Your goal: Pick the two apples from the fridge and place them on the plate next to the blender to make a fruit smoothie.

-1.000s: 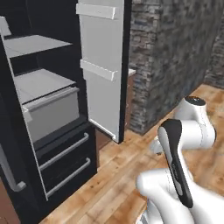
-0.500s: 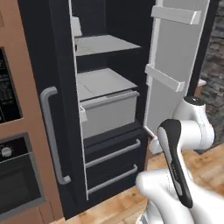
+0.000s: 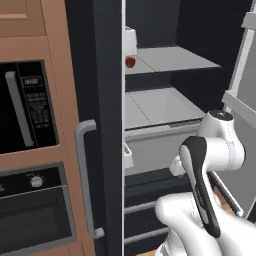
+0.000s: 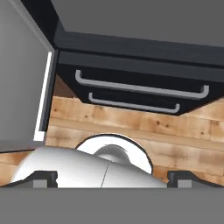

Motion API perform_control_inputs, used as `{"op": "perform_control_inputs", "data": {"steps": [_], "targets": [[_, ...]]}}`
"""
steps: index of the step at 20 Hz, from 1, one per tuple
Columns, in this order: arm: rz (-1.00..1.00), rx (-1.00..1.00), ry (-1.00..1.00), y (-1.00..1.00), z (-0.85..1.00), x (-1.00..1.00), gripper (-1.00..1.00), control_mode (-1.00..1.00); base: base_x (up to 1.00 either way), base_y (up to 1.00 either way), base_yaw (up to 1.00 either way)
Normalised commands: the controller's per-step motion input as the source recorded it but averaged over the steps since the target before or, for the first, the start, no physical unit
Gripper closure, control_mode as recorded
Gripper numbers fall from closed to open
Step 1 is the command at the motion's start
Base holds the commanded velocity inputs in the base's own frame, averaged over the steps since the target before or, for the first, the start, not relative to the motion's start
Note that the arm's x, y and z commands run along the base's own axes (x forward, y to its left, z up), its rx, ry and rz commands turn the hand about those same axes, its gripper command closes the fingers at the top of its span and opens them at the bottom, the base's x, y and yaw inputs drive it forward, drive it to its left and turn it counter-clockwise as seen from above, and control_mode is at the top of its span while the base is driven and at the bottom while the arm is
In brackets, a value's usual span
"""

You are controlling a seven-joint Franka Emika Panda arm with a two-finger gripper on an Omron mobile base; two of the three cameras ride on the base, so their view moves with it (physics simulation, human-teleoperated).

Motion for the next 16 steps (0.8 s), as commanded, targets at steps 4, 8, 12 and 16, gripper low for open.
{"op": "perform_control_inputs", "data": {"steps": [4, 8, 12, 16], "targets": [[0.00, 0.00, 0.00, 0.00, 0.00, 0.00, -1.00, 1.00, 0.76, -0.18, 0.40], [0.00, 0.00, 0.00, 0.00, 0.00, 0.00, -1.00, 1.00, 0.55, -0.43, 0.33], [0.00, 0.00, 0.00, 0.00, 0.00, 0.00, -1.00, 1.00, 0.24, -0.34, 0.12], [0.00, 0.00, 0.00, 0.00, 0.00, 0.00, -1.00, 1.00, 0.33, -0.30, 0.00]]}}
